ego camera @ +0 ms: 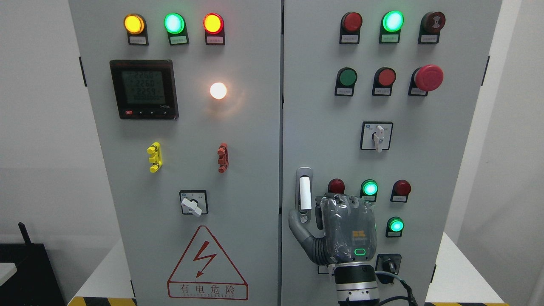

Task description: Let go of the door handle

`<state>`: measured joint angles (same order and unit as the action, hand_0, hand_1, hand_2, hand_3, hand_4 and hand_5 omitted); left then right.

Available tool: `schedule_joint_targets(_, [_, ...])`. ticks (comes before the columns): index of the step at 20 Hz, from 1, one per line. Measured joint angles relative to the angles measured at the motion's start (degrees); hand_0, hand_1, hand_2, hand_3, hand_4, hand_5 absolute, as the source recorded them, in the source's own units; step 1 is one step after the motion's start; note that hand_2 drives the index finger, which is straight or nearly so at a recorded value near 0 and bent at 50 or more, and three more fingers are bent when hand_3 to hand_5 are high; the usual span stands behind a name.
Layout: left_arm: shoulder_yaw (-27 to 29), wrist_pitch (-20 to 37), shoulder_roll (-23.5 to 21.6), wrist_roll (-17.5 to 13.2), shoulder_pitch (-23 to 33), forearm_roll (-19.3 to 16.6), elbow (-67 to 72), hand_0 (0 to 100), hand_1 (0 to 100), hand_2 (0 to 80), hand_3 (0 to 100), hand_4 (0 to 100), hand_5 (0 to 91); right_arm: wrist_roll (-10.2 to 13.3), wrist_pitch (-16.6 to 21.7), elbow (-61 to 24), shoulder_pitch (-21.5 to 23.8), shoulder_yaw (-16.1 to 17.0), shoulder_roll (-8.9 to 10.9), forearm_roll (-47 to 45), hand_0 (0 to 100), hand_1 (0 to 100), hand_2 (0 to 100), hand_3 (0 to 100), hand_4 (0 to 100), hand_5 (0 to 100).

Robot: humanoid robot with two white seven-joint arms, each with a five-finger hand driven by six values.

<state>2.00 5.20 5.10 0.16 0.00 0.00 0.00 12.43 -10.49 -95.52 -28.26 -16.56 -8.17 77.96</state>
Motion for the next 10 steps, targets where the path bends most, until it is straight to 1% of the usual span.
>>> schedule_joint_targets(4, [0.01,0.0,0.0,0.0,0.0,0.0,0.0,12,39,0.0,0,0,0.0,-0.01,0.0,0.28,-0.16,-0.02,-0.01,-0.09,43,37,100,100,100,96])
schedule_joint_targets(10, [0.02,0.0,0.0,0.0,0.0,0.0,0.0,12,39,0.0,0,0,0.0,-0.02,0.0,0.55,-0.2,-0.03,-0.05,-0.19,46,38,100,100,100,96])
